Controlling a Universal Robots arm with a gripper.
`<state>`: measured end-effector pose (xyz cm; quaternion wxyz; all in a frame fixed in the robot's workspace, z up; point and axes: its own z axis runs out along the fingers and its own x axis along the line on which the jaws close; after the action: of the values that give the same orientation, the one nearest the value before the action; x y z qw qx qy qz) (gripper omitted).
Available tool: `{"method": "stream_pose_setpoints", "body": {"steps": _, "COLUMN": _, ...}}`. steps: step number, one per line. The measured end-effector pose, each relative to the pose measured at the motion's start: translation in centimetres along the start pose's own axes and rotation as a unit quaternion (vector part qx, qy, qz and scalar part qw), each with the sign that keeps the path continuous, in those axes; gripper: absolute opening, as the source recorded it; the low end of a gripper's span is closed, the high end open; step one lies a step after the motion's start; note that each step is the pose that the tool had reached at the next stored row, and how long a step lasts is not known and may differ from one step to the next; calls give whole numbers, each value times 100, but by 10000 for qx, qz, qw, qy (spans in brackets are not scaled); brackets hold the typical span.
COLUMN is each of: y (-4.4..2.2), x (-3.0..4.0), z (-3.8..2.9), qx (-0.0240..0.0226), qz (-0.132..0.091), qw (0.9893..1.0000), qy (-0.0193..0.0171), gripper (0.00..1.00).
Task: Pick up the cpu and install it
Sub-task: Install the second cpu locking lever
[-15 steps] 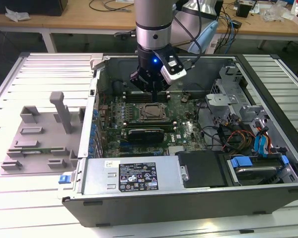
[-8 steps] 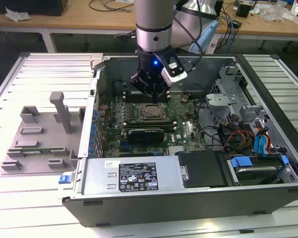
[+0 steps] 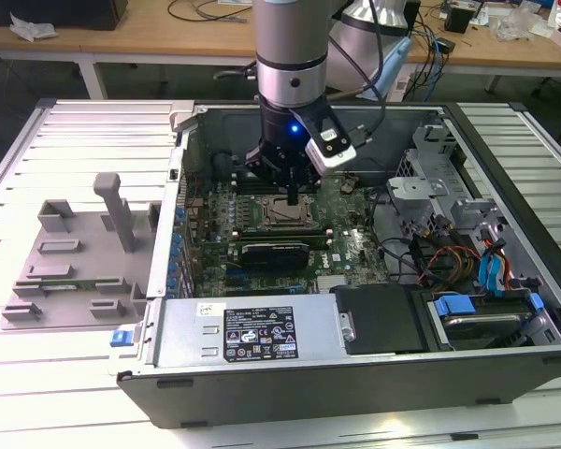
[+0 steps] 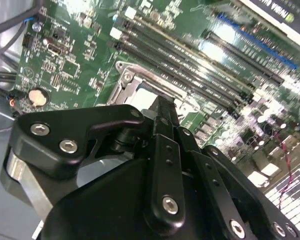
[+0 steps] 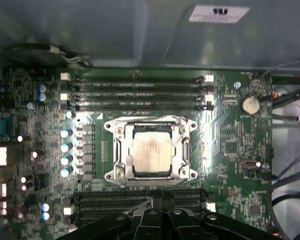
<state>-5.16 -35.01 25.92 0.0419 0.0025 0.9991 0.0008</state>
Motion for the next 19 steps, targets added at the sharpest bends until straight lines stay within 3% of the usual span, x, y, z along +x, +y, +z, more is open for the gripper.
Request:
{"method": "stream_pose_setpoints", "body": {"steps": 6, "y": -112, "x": 2, "z": 27, "qx": 0, "qz": 0, "qw": 10000, "qy": 0, "gripper": 11}}
{"method": "stream_pose_setpoints", "body": {"steps": 9, "y": -120, "x": 7, "z": 73, "qx": 0, "qz": 0, "qw": 10000, "qy": 0, "gripper": 11}}
{"method": "stream_pose_setpoints", "body": {"steps": 12, "y": -121, "x": 11, "z": 76, "qx": 0, "qz": 0, "qw": 10000, "qy": 0, "gripper": 11}}
{"method": "stream_pose_setpoints", "body": {"steps": 19, "y": -121, "x": 138, "z": 139, "qx": 0, "qz": 0, "qw": 10000, "qy": 0, "gripper": 11}}
